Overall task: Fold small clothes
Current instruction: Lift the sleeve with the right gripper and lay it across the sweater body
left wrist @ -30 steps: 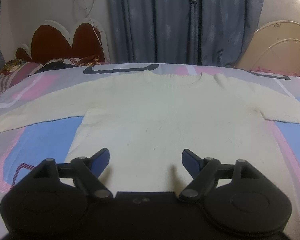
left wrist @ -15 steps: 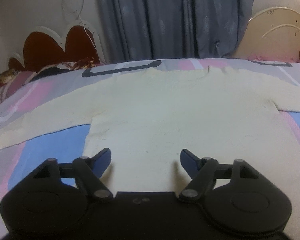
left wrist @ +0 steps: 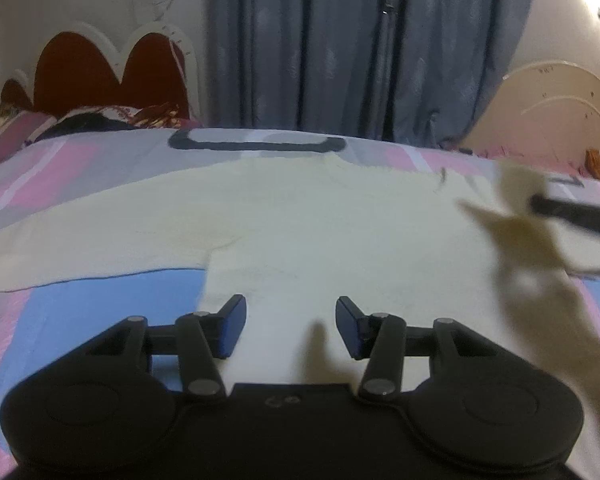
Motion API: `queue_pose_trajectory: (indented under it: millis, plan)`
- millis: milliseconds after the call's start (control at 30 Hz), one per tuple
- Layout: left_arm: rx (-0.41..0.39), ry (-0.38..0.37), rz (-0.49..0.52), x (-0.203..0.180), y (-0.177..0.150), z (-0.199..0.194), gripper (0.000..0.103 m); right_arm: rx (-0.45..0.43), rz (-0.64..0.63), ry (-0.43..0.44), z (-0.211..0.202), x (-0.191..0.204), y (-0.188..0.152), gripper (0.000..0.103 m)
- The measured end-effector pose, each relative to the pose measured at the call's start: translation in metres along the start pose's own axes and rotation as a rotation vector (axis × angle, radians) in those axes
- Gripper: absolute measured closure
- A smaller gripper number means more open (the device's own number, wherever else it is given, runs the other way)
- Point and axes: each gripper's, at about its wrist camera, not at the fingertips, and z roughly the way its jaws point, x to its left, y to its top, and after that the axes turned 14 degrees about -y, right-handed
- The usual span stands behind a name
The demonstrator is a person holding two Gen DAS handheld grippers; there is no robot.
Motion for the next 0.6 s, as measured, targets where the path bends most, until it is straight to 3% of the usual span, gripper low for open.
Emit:
queue_pose_trajectory:
  millis: [100, 167, 200, 233, 400, 433, 467, 500, 533, 600]
  plan:
    - [0.005, -0.018, -0.028, 0.015, 0.002, 0.002, 0.053, 0.011, -0.091, 0.062, 0.017, 0.057, -0.014, 0.101]
    - [0.009, -0.035, -0.047, 0.022, 0.002, 0.003, 0.041, 0.056, -0.106, 0.099, 0.034, 0.078, -0.026, 0.101]
    - [0.001, -0.034, -0.054, 0.024, 0.002, 0.004, 0.027, 0.09, -0.118, 0.093, 0.04, 0.082, -0.031, 0.101]
    - [-0.014, -0.037, -0.06, 0.025, 0.002, 0.003, 0.026, 0.107, -0.132, 0.073, 0.041, 0.088, -0.036, 0.101]
    - [-0.019, -0.17, -0.092, 0.009, 0.014, 0.028, 0.039, 0.088, -0.026, 0.017, 0.02, 0.057, -0.048, 0.097]
    - [-0.018, -0.203, -0.098, 0.002, 0.017, 0.034, 0.042, 0.095, -0.008, -0.001, 0.016, 0.05, -0.049, 0.075]
    - [-0.017, -0.245, -0.108, -0.007, 0.02, 0.042, 0.044, 0.093, 0.008, -0.012, 0.012, 0.043, -0.05, 0.04]
    - [-0.01, -0.287, -0.121, -0.014, 0.024, 0.051, 0.049, 0.064, 0.026, -0.012, 0.003, 0.036, -0.05, 0.036]
    - [0.008, -0.325, -0.132, -0.022, 0.027, 0.062, 0.052, 0.051, 0.046, -0.007, -0.004, 0.027, -0.05, 0.037]
    - [0.047, -0.339, -0.122, -0.036, 0.032, 0.084, 0.058, 0.09, 0.076, -0.037, -0.008, 0.012, -0.049, 0.066]
